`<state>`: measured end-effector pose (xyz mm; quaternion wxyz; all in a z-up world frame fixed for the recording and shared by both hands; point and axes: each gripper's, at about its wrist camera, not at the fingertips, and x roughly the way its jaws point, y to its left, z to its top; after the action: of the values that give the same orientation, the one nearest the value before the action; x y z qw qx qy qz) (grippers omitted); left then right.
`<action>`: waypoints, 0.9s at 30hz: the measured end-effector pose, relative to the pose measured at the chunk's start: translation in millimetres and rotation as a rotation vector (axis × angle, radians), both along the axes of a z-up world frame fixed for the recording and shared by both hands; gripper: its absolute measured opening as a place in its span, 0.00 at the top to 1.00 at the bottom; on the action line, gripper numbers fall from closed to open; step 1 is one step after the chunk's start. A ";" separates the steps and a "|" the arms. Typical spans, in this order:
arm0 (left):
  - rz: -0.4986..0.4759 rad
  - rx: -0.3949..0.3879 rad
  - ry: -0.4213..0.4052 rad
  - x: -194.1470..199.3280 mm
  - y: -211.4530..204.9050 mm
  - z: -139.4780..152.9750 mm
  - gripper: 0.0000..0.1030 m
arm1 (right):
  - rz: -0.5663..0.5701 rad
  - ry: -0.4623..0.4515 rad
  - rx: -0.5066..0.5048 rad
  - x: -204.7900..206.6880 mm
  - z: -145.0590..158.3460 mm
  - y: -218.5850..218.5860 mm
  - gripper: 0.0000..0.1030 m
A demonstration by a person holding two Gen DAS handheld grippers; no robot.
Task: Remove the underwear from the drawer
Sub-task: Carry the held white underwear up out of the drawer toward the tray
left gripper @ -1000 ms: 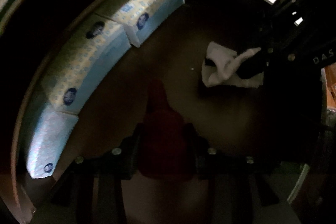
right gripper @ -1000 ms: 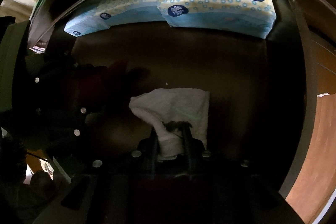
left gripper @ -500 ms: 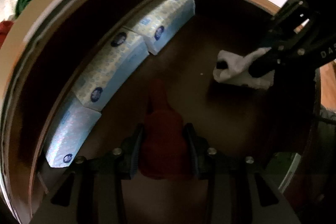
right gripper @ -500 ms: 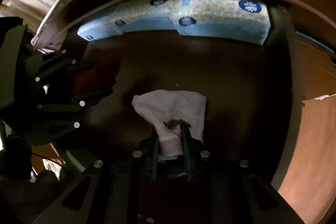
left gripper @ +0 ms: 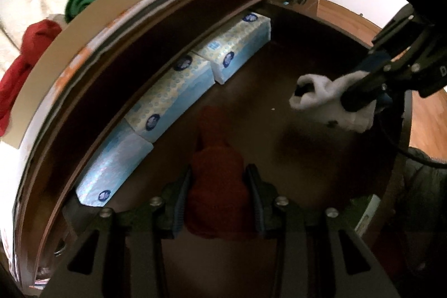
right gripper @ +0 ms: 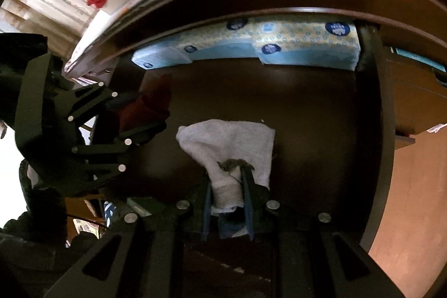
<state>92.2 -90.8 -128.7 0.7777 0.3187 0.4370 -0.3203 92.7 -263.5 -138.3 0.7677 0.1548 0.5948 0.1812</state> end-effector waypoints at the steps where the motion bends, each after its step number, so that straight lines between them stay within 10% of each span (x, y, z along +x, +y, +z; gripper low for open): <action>1: 0.003 -0.003 -0.005 -3.0 1.6 2.6 0.63 | 0.000 -0.009 0.005 -1.6 3.8 1.0 0.79; 27: 0.103 -0.080 -0.151 -18.7 36.6 46.9 0.63 | 0.048 -0.172 0.102 -27.5 66.5 41.3 0.79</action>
<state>73.5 -54.2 -81.8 0.8360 0.2879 0.3797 -0.2720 65.2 -222.2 -71.8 0.8024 0.1634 0.5204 0.2422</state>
